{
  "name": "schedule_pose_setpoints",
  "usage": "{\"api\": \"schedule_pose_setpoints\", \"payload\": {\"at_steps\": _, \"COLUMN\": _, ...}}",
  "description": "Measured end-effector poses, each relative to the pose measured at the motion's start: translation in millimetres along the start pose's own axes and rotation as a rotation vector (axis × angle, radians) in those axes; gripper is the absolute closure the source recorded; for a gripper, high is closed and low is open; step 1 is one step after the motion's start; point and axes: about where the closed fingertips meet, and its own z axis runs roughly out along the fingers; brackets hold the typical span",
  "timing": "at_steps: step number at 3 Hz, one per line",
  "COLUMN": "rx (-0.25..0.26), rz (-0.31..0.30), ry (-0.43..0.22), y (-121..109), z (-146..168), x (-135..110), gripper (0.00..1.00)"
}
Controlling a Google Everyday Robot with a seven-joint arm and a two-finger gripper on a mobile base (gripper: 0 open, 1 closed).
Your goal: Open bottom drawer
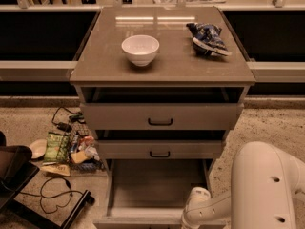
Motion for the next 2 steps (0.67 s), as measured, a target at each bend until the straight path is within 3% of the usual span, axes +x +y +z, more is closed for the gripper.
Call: {"api": "schedule_pose_setpoints", "payload": {"at_steps": 2, "rx": 0.008, "rz": 0.036, "ry": 0.000, "y": 11, "z": -2, "x": 3, "gripper": 1.00}}
